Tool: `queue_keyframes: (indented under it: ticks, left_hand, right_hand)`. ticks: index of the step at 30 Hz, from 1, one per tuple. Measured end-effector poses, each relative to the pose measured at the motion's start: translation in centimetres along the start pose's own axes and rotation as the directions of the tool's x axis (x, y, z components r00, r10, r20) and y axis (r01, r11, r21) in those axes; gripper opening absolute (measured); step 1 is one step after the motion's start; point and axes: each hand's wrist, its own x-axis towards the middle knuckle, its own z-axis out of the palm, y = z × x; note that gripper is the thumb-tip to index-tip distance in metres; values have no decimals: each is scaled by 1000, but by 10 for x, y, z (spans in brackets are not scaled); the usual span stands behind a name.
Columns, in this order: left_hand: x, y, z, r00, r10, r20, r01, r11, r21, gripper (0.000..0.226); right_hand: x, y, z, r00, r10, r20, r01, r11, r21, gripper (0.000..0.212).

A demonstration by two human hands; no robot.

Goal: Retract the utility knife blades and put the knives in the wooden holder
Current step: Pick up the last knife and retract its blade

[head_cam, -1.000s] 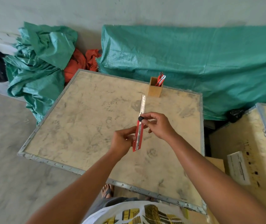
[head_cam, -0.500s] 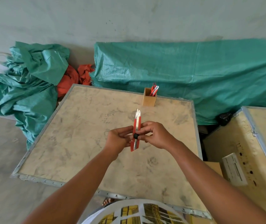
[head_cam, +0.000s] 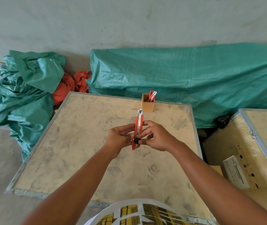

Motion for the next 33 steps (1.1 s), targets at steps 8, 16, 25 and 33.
queue_keyframes:
  ticks: [8, 16, 25, 33]
  left_hand:
    - [12, 6, 14, 999, 7, -46, -8, 1000, -22, 39]
    - [20, 20, 30, 997, 13, -70, -14, 1000, -4, 37]
    - [26, 29, 35, 997, -6, -71, 4, 1000, -19, 37]
    - [30, 30, 38, 999, 1, -45, -2, 1000, -25, 38]
  right_hand:
    - [3, 6, -10, 995, -90, -45, 85, 991, -104, 33]
    - [8, 16, -13, 969, -140, -205, 127, 989, -75, 22]
    - [13, 20, -16, 936, -137, -325, 141, 990, -12, 24]
    - [13, 27, -20, 932, -144, -332, 156, 988, 11, 26]
